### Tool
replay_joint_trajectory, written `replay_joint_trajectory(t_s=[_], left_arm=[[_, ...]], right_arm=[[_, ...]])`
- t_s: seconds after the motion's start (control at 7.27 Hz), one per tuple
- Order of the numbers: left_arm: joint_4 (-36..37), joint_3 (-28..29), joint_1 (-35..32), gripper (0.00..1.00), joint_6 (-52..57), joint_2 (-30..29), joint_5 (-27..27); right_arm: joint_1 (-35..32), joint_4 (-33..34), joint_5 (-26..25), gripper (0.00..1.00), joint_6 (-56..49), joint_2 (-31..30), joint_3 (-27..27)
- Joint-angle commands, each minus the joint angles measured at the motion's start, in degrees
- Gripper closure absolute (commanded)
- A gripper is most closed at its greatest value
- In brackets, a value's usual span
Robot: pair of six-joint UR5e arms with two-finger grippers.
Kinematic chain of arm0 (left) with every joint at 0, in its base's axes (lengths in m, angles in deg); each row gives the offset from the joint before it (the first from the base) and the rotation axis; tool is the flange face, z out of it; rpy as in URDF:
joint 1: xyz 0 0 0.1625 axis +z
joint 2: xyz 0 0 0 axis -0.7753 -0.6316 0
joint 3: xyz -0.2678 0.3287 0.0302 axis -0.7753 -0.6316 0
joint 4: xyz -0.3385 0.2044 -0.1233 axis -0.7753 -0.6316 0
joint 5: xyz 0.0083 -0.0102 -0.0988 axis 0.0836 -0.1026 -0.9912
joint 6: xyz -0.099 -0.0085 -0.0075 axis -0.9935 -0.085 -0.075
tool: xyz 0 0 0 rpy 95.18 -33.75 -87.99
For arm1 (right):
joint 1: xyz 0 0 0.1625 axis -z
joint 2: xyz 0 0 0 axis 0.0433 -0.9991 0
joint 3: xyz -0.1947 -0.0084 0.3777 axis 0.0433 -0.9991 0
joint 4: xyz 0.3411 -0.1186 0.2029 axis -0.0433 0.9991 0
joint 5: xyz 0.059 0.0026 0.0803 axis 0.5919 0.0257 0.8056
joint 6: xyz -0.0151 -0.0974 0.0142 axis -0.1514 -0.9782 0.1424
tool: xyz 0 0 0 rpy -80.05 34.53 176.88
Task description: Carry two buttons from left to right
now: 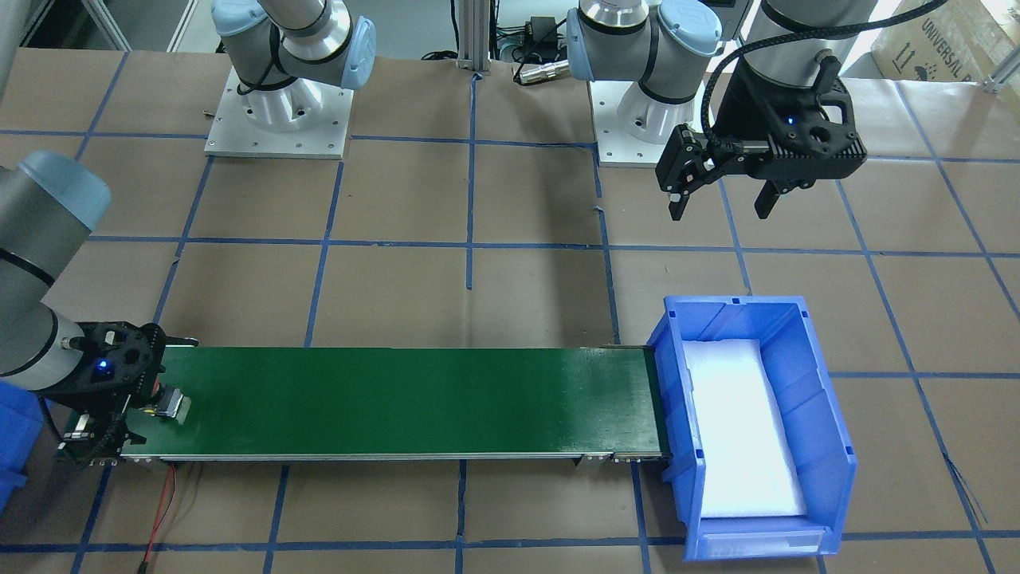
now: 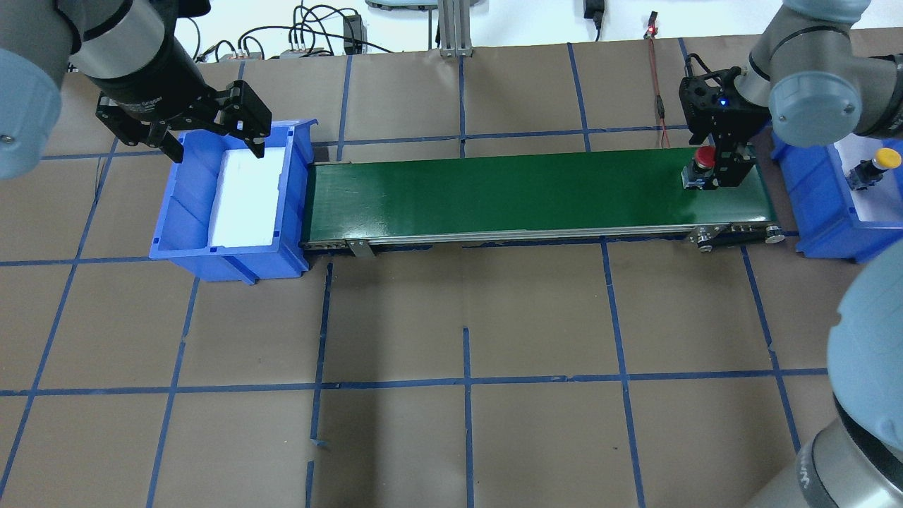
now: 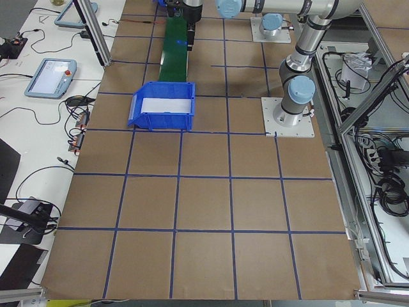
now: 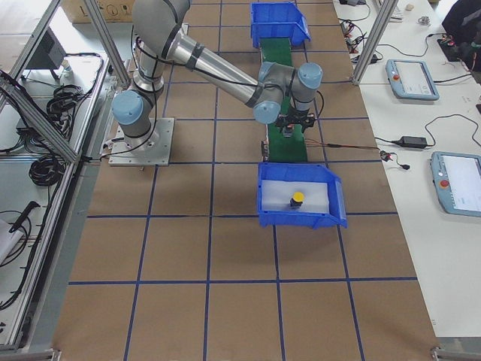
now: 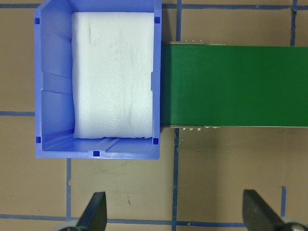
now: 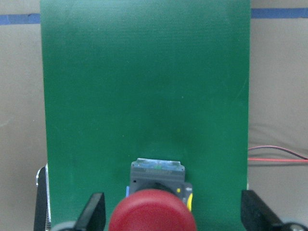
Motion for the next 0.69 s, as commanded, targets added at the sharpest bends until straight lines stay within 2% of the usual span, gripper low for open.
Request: replay_joint_trajectory(t_s=[0.0, 0.14, 0.28, 0.41, 0.55], left_arm=[[1.2, -0.1, 0.1, 0.00, -0.3, -1.5, 0.0], [3.4, -0.3, 0.1, 0.00, -0.3, -2.0, -0.3], [3.6, -0.1, 0.0, 0.00, -0.4, -1.6, -0.5], [3.6, 0.3, 0.1, 0.00, -0.4, -0.9, -0.6], [3.7, 0.1, 0.2, 0.00, -0.3, -0.3, -0.5]], right_arm=[[0.0, 0.4, -0.4, 0.34, -0.7, 0.1, -0.1], [0.1, 0.7, -0.6, 0.64, -0.8, 0.1, -0.3], [0.2, 0.8, -0.7, 0.78, -1.3, 0.1, -0.6], [0.2, 0.8, -0.8, 0.86, -1.3, -0.3, -0.8], [0.8, 0.8, -1.0, 0.87, -1.8, -1.0, -1.7]])
